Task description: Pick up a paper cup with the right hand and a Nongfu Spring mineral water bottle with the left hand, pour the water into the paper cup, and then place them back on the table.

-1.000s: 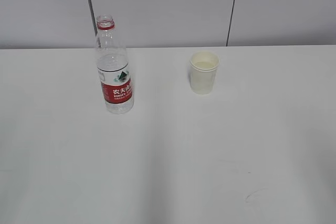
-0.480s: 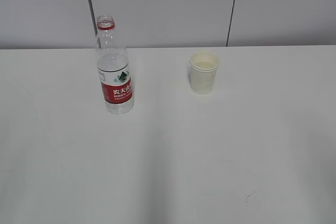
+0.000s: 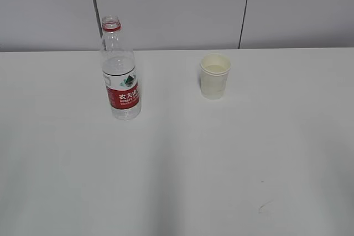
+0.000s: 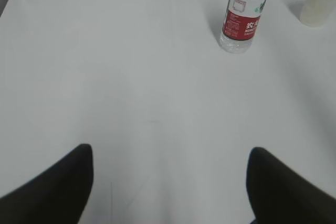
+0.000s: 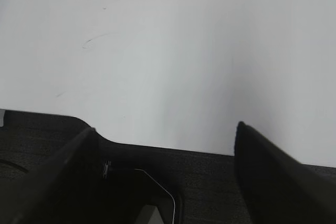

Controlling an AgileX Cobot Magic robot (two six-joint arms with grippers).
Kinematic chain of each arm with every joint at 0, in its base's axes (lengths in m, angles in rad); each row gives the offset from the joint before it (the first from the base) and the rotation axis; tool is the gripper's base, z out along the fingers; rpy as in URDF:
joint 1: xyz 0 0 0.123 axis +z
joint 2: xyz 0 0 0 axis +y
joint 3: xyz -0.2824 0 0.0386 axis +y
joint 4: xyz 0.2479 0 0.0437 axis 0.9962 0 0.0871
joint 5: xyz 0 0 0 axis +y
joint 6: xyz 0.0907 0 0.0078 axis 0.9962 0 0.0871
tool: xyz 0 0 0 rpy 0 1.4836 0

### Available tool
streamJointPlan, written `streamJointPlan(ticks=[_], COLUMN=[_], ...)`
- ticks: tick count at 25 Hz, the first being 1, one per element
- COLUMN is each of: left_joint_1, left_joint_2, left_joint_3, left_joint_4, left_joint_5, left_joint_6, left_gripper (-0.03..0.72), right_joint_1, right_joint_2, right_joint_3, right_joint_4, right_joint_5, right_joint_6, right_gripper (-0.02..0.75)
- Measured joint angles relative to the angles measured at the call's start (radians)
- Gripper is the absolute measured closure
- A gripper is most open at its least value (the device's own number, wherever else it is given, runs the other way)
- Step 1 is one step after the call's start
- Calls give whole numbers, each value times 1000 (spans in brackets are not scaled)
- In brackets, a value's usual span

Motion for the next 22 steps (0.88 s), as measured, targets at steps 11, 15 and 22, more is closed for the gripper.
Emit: streamJointPlan(ticks=[11, 15, 22], left_joint_1=[0, 0, 0], left_joint_2=[0, 0, 0], left_joint_3=[0, 0, 0], left_joint_4=[0, 0, 0], left_joint_5=[1, 1, 1], left_joint_6=[0, 0, 0], left_gripper=[140, 140, 140], right_joint_1=[0, 0, 0], right_joint_2=[-68, -140, -272], right_joint_3=[0, 0, 0], right_joint_4=[2, 2, 2], right_joint_5=[2, 2, 6], right_joint_6=[0, 0, 0], right_gripper=[150, 150, 150])
